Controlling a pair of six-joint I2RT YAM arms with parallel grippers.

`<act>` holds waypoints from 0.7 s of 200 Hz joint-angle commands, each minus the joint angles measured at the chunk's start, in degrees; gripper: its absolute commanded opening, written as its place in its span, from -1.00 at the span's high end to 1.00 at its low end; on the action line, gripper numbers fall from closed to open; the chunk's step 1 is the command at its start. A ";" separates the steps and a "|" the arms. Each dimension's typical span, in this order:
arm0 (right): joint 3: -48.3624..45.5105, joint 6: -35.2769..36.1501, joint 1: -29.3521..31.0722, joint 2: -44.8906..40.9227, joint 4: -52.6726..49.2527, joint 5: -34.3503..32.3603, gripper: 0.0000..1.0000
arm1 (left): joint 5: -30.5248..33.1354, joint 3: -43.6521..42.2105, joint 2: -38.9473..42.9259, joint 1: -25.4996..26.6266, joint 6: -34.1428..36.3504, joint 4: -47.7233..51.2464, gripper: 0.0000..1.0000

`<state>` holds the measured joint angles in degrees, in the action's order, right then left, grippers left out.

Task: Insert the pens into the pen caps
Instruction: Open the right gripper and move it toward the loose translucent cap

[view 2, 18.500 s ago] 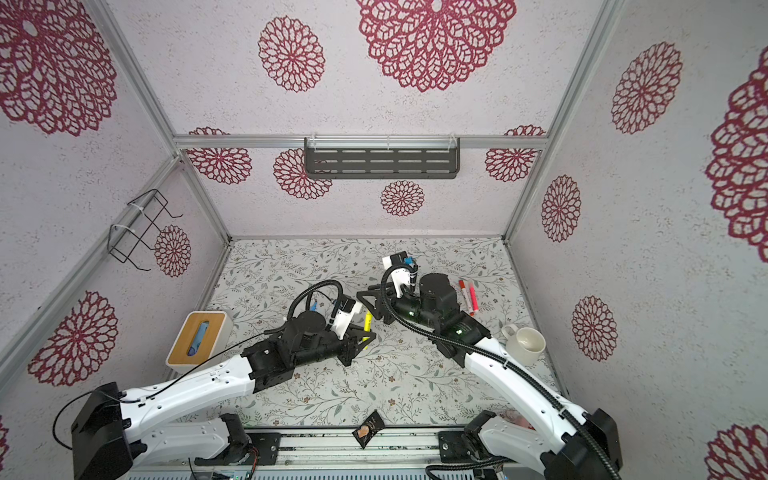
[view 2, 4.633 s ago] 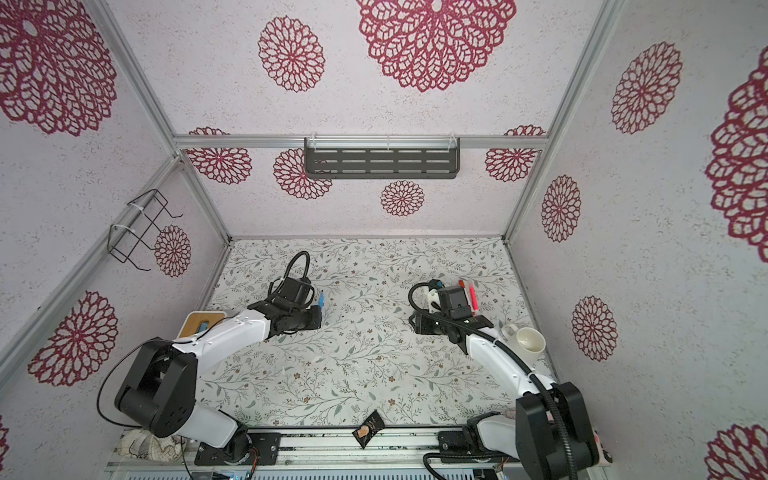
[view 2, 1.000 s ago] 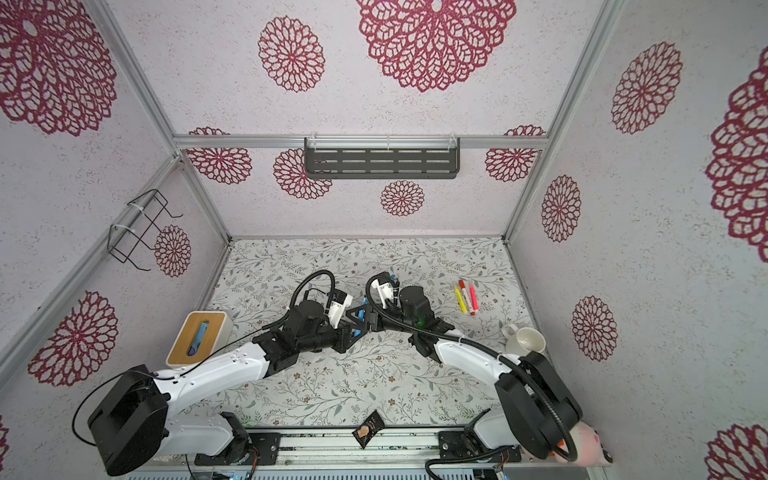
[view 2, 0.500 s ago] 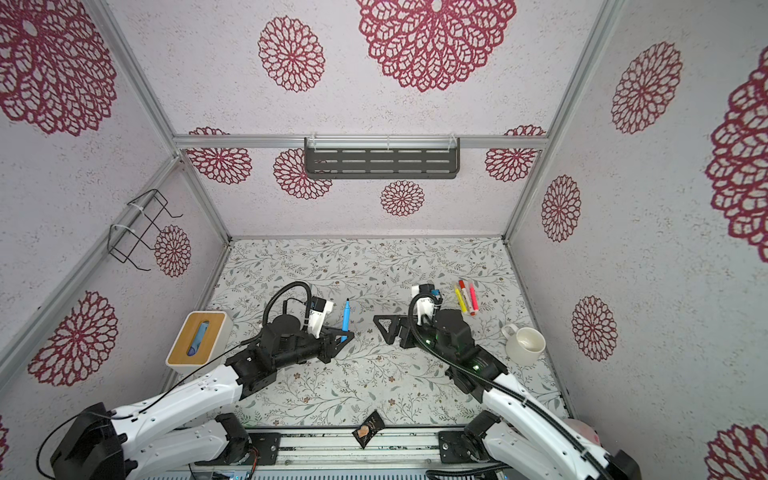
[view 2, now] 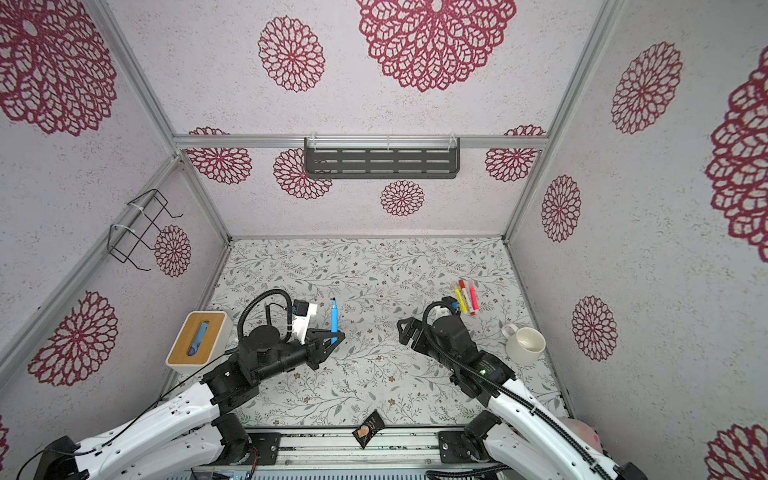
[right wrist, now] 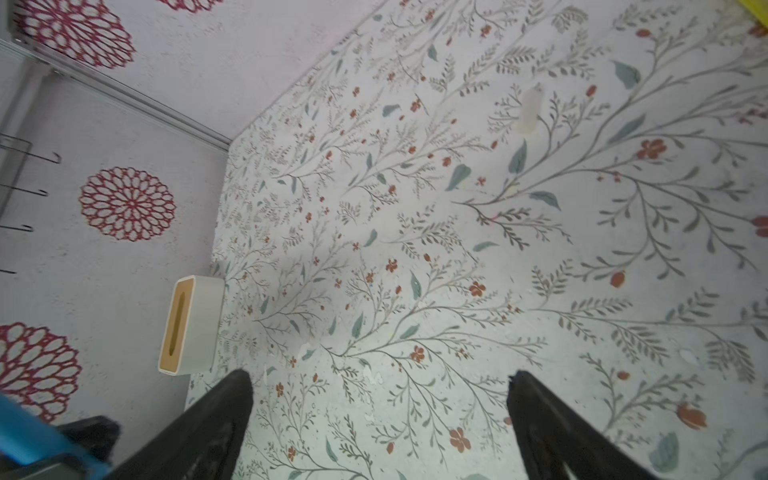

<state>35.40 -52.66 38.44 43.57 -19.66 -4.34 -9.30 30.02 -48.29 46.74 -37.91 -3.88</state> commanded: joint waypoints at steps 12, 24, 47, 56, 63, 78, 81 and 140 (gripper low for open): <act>-0.42 1.97 0.15 -2.71 -3.29 -4.36 -0.98 | 1.48 1.44 0.26 0.69 -1.75 3.70 1.00; -0.06 4.15 0.07 -2.22 -4.33 -5.82 -0.98 | 1.94 1.49 -0.17 0.72 -2.50 3.06 1.00; 2.09 8.56 -0.02 0.33 -6.68 -7.15 -0.98 | 3.42 1.57 -1.59 0.83 -4.35 1.49 1.00; 3.30 10.23 -0.03 1.66 -7.70 -7.57 -0.98 | 3.41 2.08 -2.28 0.83 -4.73 1.33 1.00; 4.22 11.26 -0.16 2.69 -8.65 -8.36 -0.98 | 3.48 2.68 -2.81 0.95 -4.46 1.83 1.00; 4.52 12.15 -0.27 3.96 -8.68 -10.22 -0.98 | 3.67 3.69 -3.45 0.94 -3.67 2.79 1.00; 4.43 12.37 -0.41 4.05 -8.19 -10.31 -0.98 | 3.67 3.85 -3.47 0.93 -3.50 3.01 1.00; 3.73 14.26 -15.24 10.53 -3.28 -1.14 -0.96 | 5.68 4.87 -3.82 0.91 -2.75 4.48 1.00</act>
<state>37.89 -41.17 29.30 50.35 -25.23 -10.74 -5.45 33.32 -51.83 47.27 -40.97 -0.34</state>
